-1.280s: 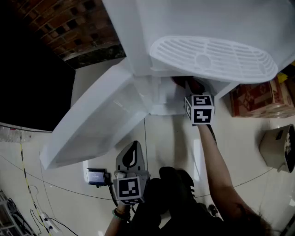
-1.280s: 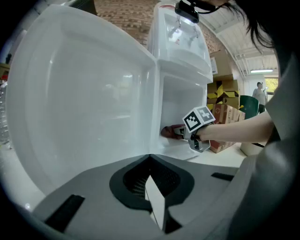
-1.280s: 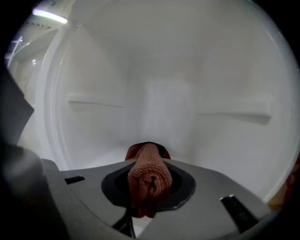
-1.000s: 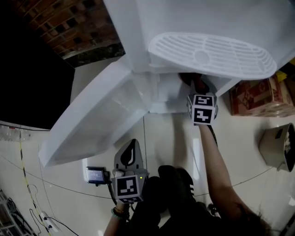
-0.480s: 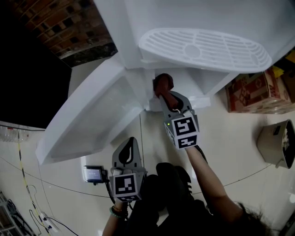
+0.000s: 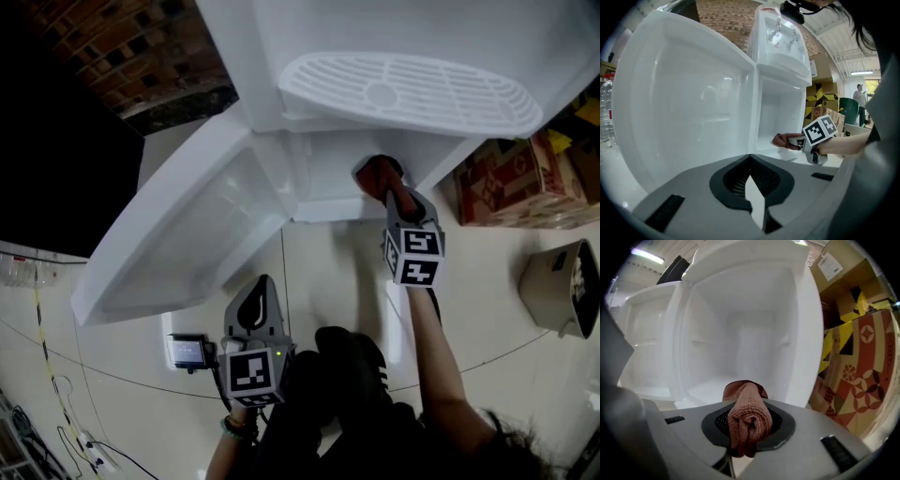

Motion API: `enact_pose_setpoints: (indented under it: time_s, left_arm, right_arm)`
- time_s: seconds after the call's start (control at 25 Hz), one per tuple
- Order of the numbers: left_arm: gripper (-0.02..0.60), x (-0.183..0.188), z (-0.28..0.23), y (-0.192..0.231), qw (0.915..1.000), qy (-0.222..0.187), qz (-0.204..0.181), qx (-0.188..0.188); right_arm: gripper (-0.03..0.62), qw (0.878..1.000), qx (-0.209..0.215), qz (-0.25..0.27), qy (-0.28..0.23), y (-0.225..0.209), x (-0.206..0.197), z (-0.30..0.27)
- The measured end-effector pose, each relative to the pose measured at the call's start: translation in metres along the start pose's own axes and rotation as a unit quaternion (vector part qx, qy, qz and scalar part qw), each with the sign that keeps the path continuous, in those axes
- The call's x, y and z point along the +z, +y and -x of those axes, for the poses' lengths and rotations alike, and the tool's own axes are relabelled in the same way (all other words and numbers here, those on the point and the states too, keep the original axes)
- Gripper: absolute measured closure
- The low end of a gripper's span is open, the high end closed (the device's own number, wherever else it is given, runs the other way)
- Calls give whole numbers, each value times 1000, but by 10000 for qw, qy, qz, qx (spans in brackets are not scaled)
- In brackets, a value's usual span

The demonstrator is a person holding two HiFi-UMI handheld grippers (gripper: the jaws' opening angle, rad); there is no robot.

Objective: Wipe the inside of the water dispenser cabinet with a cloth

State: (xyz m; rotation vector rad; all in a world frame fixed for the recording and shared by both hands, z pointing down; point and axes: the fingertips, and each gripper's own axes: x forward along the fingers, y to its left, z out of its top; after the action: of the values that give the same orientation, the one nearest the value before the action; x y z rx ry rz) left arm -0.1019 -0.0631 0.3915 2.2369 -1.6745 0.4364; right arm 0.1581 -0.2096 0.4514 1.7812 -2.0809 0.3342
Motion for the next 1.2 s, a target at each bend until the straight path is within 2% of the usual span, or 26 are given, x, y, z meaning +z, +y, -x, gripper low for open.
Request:
enact_pose_setpoints:
  time_s: [0.16,0.28,0.36,0.44,0.64,0.72,0.8,0.84,0.92,1.08,1.2]
  left_arm:
    - [578,2,2,-2,10000,-35,32,15]
    - [577,4,4,-5,9999,-47,117,57]
    - [578,4,5,-6,9999,-54,124,54]
    - [578,7,6,-7,9998,-83,185,81]
    - [577,1,7,-5,10000,-43,46,23]
    - [577,4,8,-4,9998,-57,152,78]
    - [578,0,9,-1,9999,-24,89,66]
    - [577,0,9,-1,9999,-19,84,71]
    - [577,5,9,-2,9997,-53,189,118]
    - [578,1,9,-2,9999,-43,98,47]
    - [578,-2,10,-1,10000,-33,87,20]
  right_arm:
    - [519,9994,-327,-4,106,-31,-15,8]
    - [519,9996,-251,63,79,-30,-8,8]
    - [519,9996,-53,9,-271,-20,22,11]
    - [519,9960,229,-51,-860,-4,71,17]
    - [519,9701,1151,136,-2132,49,188,39]
    - [519,9566,1445,248,-2518,70,214,49]
    - [519,9445,1717,436,-2766,92,225,55]
    - [519,9419,1825,541,-2768,103,224,54]
    - [519,9457,1976,665,-2493,122,209,45]
    - [517,9609,2103,592,-1702,139,144,16]
    - [517,9675,2204,624,-1067,145,93,0]
